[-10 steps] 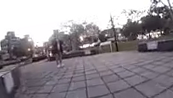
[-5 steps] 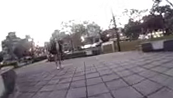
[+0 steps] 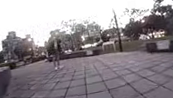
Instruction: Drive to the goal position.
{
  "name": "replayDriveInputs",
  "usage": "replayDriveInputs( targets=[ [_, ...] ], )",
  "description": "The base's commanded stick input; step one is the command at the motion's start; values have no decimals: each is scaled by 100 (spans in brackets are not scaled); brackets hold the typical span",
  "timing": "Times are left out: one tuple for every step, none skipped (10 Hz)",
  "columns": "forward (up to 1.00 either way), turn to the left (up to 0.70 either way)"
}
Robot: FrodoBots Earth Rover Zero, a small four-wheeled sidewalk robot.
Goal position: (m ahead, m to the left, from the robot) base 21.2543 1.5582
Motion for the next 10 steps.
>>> replayDriveInputs(
  targets=[
    [70,0],
    [70,0],
    [70,0],
    [70,0],
    [70,0],
    [70,0],
    [70,0],
    [70,0],
    [70,0],
    [70,0]
  ],
)
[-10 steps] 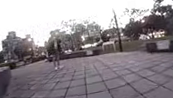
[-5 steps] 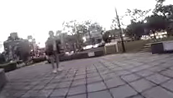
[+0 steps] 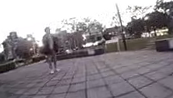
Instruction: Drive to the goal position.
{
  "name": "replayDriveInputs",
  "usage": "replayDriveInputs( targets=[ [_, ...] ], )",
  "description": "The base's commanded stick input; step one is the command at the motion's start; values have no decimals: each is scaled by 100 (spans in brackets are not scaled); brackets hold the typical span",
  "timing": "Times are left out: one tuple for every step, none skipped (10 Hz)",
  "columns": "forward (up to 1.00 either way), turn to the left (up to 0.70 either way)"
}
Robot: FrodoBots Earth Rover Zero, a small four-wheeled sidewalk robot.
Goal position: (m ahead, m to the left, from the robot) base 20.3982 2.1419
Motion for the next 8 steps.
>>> replayDriveInputs(
  targets=[
    [70,0],
    [70,0],
    [70,0],
    [70,0],
    [70,0],
    [70,0],
    [70,0],
    [70,0]
  ],
)
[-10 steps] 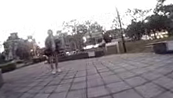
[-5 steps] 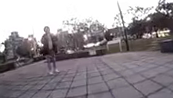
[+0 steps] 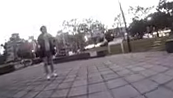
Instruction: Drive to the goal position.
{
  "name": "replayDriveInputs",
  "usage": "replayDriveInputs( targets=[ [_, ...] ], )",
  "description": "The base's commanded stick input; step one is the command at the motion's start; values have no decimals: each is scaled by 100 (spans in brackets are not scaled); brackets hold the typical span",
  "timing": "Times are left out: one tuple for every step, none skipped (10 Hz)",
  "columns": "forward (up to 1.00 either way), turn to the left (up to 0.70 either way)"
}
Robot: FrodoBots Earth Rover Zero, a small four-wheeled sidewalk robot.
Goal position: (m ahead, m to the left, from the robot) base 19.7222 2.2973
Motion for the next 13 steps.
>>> replayDriveInputs(
  targets=[
    [70,0],
    [70,0],
    [70,0],
    [70,0],
    [70,0],
    [70,0],
    [70,0],
    [70,0],
    [70,0],
    [70,0],
    [70,0],
    [70,0],
    [70,0]
  ],
)
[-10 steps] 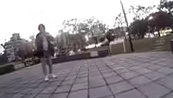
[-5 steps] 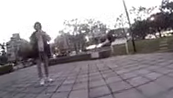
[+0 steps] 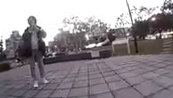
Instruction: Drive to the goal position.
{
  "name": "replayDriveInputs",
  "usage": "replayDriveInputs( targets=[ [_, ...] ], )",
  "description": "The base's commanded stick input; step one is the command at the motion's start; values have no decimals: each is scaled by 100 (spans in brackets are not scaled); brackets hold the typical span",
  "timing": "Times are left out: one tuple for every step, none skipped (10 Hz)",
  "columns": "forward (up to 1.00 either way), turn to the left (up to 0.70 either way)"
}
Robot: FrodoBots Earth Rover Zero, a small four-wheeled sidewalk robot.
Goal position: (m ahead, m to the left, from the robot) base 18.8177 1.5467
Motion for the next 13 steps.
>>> replayDriveInputs(
  targets=[
    [70,0],
    [70,0],
    [70,0],
    [70,0],
    [70,0],
    [70,0],
    [70,0],
    [70,0],
    [70,0],
    [70,0],
    [70,0],
    [70,0],
    [70,0]
  ],
)
